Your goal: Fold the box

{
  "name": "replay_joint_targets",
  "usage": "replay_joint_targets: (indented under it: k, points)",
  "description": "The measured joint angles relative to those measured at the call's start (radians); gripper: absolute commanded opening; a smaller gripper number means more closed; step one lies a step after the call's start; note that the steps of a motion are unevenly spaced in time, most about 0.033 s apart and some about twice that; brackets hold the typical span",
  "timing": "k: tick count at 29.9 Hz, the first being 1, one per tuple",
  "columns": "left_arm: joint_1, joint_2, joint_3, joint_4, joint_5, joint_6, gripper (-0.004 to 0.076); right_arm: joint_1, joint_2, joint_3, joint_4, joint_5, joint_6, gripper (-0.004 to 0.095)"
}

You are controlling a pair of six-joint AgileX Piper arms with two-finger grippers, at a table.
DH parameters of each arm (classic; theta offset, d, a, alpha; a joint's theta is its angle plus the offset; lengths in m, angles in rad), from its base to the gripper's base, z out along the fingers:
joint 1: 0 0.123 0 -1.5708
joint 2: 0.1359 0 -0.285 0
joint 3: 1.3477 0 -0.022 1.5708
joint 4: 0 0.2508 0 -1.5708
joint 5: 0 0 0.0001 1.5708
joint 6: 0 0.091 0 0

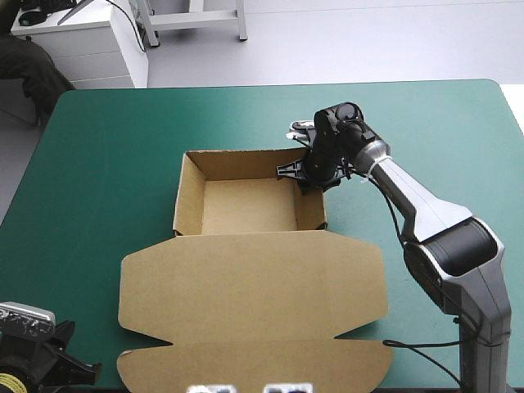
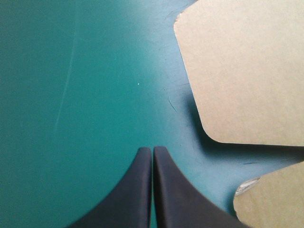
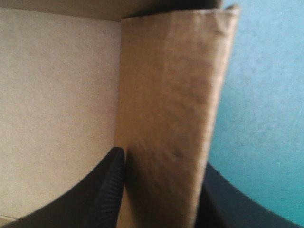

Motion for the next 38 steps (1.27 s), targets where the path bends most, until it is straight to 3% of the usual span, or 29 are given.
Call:
replay_joint_targets:
  k: [2,3,12,23,31,35,38]
  points:
    - [0.000,0.000,0.000,0.000,0.001,0.000,-0.0008,0.000,0.002,0.006,-0.002,-0.001,-0.009,0.0034]
    - [0.000,0.000,0.000,0.000,0.001,0.000,-0.0008,0.000,0.003,0.007,-0.011,-0.001,-0.013,-0.0014]
    - [0.000,0.000,0.000,0.000,0.010,-0.001,-0.0008,-0.048,-0.018,0.010,-0.070,-0.003,-0.022,-0.0019]
    - [0.000,0.000,0.000,0.000,0.026,-0.001,-0.0008,-0.427,-0.166,0.016,-0.164,0.000,-0.124,-0.0019]
    - [0.000,0.000,0.000,0.000,0.026,-0.001,-0.0008,-0.735,-0.171,0.020,-0.215,0.001,-0.177,-0.0015]
    - [0.000,0.000,0.000,-0.001,0.026,-0.001,-0.0008,-0.820,-0.154,0.020,-0.277,0.004,-0.177,-0.0004]
    - [0.000,0.000,0.000,-0.002,0.026,-0.001,-0.0008,-0.844,-0.133,0.020,-0.280,0.004,-0.177,0.0084]
